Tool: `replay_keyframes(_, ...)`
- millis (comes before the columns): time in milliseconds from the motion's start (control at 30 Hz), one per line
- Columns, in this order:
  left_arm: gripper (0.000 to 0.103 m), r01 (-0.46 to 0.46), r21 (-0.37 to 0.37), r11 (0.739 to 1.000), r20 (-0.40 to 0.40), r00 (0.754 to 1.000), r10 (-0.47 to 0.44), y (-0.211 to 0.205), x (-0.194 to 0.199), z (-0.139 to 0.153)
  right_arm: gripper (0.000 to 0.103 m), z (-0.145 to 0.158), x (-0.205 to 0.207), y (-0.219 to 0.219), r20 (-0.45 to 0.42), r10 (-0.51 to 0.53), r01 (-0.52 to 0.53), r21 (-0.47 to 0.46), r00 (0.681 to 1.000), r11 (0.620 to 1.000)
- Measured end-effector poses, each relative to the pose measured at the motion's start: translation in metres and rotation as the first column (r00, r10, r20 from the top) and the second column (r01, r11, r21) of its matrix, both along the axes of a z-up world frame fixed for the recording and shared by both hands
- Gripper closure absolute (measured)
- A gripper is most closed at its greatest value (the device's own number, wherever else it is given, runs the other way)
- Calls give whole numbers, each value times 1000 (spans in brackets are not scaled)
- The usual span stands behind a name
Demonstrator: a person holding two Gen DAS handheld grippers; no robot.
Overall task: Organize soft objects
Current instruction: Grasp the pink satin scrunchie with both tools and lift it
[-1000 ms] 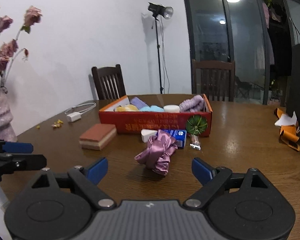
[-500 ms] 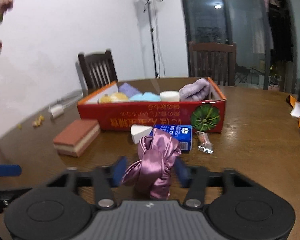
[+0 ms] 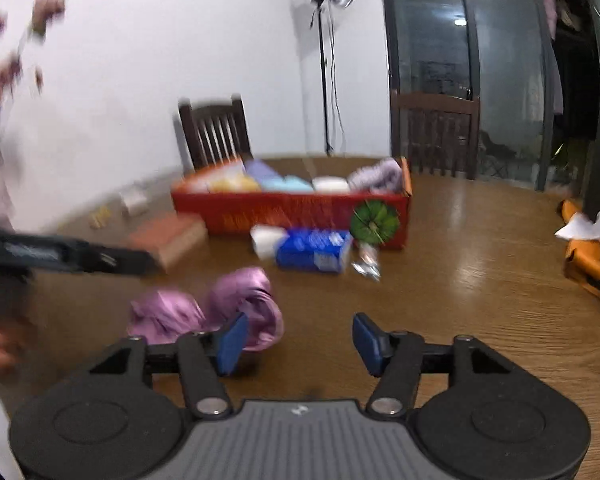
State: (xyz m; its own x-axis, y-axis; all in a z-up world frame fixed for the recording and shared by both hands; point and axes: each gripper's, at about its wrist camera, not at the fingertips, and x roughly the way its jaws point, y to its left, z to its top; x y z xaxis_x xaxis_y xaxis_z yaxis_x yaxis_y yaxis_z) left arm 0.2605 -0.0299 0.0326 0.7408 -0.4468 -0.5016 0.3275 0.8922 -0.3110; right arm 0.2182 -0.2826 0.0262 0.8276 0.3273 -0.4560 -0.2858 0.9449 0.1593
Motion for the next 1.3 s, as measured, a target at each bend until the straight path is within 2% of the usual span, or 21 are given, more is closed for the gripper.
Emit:
replay_keyframes(67, 28, 6, 21, 1000, -18, 1000, -6, -8, 4, -3, 45, 4, 9, 1, 8, -6, 6, 58, 1000, 998)
replay_keyframes(233, 29, 67, -28, 997, -54, 996, -68, -8, -9, -14, 45, 3, 41, 6, -11, -10, 11, 104, 1000, 995)
replay_keyframes(267, 35, 71, -13, 997, -57, 996, -72, -9, -13, -18, 46, -2, 49, 8, -35, -7, 11, 114, 999, 993)
replay_keyframes(300, 40, 65, 10, 998, -56, 996, -64, -10, -16, -20, 49, -8, 57, 12, -58, -4, 10, 114, 998, 993)
replay_keyframes(333, 49, 57, 31, 998, -54, 997, -55, -11, -19, -23, 57, -13, 59, 14, -79, 0, 9, 105, 997, 994)
replay_keyframes(367, 51, 54, 51, 997, -52, 997, -52, -12, -23, -25, 63, -17, 57, 18, -92, 9, -1, 89, 996, 996)
replay_keyframes(433, 50, 82, 54, 995, -45, 996, -79, -6, -36, -29, 65, -23, 42, 21, -94, 38, -32, 71, 995, 997)
replay_keyframes(533, 44, 152, 0, 988, -53, 987, -152, 13, -53, -30, 70, -26, 7, 21, -72, 60, -58, 36, 996, 998)
replay_keyframes(600, 38, 143, -76, 987, -52, 988, -147, 21, -58, -25, 73, -33, -12, 23, -89, 67, -65, 26, 994, 998)
replay_keyframes(633, 31, 134, -109, 985, -51, 989, -140, 22, -57, -22, 78, -38, -19, 26, -105, 69, -67, 19, 992, 998)
replay_keyframes(700, 30, 87, -128, 988, -46, 995, -93, 16, -46, -17, 84, -45, -25, 32, -122, 70, -70, 8, 990, 998)
replay_keyframes(800, 33, 16, -70, 997, -9, 1000, -16, 2, -26, -18, 85, -42, -30, 35, -115, 78, -79, 4, 990, 997)
replay_keyframes(833, 46, 1, -48, 999, -23, 1000, -2, -2, -21, -19, 84, -37, -33, 34, -99, 80, -81, -4, 992, 997)
replay_keyframes(867, 65, 7, -30, 1000, -37, 999, -8, -7, -16, -23, 83, -33, -35, 33, -81, 77, -78, -8, 994, 997)
replay_keyframes(900, 71, 25, -21, 999, -45, 999, -26, -10, -14, -26, 83, -28, -37, 30, -61, 72, -72, -4, 996, 997)
replay_keyframes(933, 71, 35, -9, 999, -42, 998, -35, -13, -16, -28, 81, -22, -39, 25, -35, 54, -54, 13, 998, 998)
replay_keyframes(1033, 73, 65, 74, 995, 55, 996, -69, -20, -41, -27, 72, -4, -37, 6, 20, -9, 7, 96, 1000, 995)
replay_keyframes(1100, 73, 101, 143, 984, 127, 985, -120, -25, -63, -28, 72, 2, -26, -1, 25, -12, 8, 138, 1000, 990)
replay_keyframes(1200, 73, 159, 184, 970, 168, 967, -191, -31, -87, -35, 72, 2, -6, 7, 2, 5, -6, 109, 1000, 994)
replay_keyframes(1300, 73, 161, 170, 972, 172, 967, -190, -29, -100, -37, 72, -14, 11, 24, -96, 25, -20, 57, 995, 998)
